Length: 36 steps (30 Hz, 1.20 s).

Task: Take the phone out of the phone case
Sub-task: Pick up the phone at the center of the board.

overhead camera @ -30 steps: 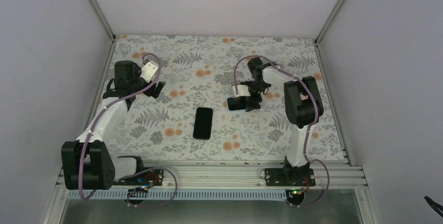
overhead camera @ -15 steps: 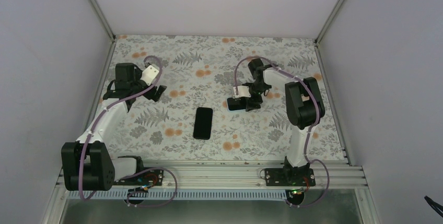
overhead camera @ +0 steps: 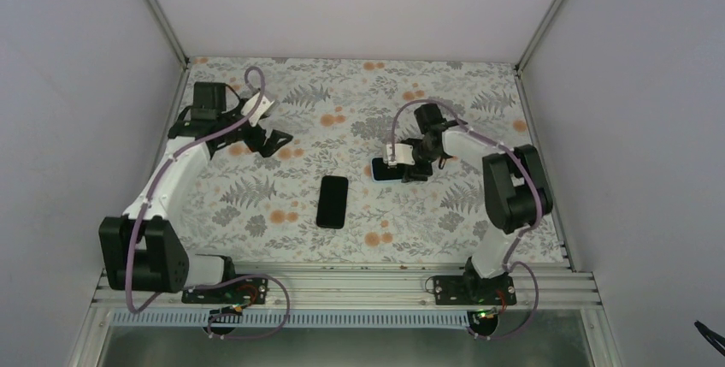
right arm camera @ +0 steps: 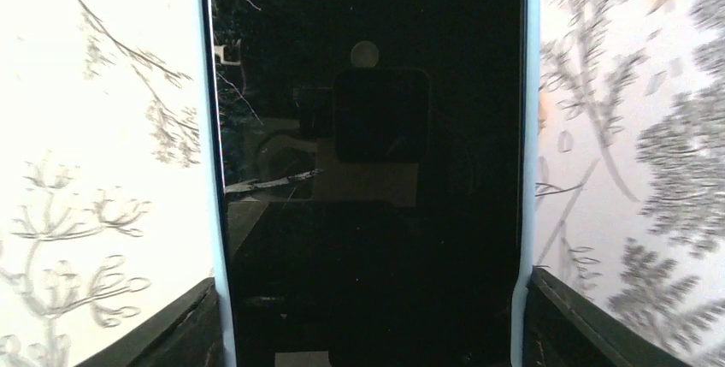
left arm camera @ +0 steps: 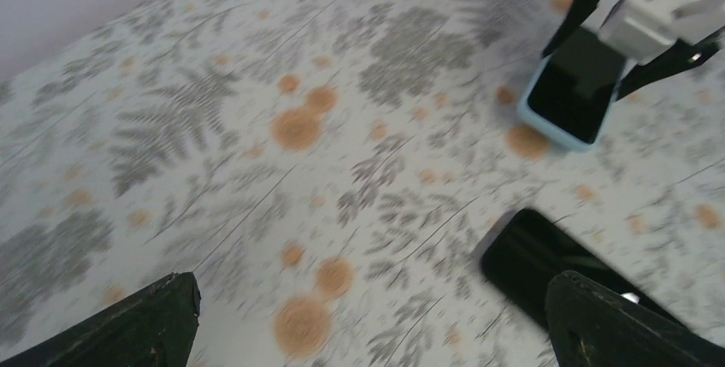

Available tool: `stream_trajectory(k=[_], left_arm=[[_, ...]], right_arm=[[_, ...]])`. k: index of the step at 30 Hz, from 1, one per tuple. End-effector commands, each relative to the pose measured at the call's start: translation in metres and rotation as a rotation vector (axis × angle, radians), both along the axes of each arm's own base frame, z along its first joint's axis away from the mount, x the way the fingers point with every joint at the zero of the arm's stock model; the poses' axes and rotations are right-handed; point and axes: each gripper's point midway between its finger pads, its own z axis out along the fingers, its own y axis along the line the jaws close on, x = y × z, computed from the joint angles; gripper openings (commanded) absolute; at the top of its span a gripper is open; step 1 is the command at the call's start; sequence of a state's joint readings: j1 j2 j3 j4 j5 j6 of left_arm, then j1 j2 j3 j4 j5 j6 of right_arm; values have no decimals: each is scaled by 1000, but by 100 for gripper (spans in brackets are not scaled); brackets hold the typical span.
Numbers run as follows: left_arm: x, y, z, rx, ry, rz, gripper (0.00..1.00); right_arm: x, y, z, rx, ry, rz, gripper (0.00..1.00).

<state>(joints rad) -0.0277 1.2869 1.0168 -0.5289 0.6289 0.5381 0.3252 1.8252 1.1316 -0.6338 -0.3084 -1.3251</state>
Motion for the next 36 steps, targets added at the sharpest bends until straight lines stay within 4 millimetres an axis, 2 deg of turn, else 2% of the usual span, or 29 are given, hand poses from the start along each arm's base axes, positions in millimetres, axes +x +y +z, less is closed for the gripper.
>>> stream_trajectory(k=[1,6,10,12,13,18,24,28,31,32,36], left_arm=[[-3,-41,17,-162,113,-161,100],[8,-83,13,-217,280,-267,100],[10,-113,16,-325,435,-339,100],[18,-119,14,-351,490,-352,100],[24,-121,16,-360,500,-353,100],[39,-129,-4,-397,620,-345,99],[44,-131,-14,-377,623,-314,96],[43,-136,-12,-394,636,-321,93],[42,-136,-12,-395,643,-328,86],[41,-137,-13,-397,651,-334,83],[36,-137,-17,-406,675,-350,66]], right_arm=[[4,29,67,179,-170,14,50],[-3,47,105,240,-263,24,48],[3,60,119,239,-346,-7,45],[7,68,129,259,-390,-18,44],[8,72,135,277,-410,-22,44],[15,92,155,312,-484,-16,44],[27,116,159,289,-517,-8,44],[42,133,164,279,-579,-26,43],[53,142,169,266,-638,-44,43],[57,145,162,253,-636,-48,43],[65,154,163,254,-649,-62,42]])
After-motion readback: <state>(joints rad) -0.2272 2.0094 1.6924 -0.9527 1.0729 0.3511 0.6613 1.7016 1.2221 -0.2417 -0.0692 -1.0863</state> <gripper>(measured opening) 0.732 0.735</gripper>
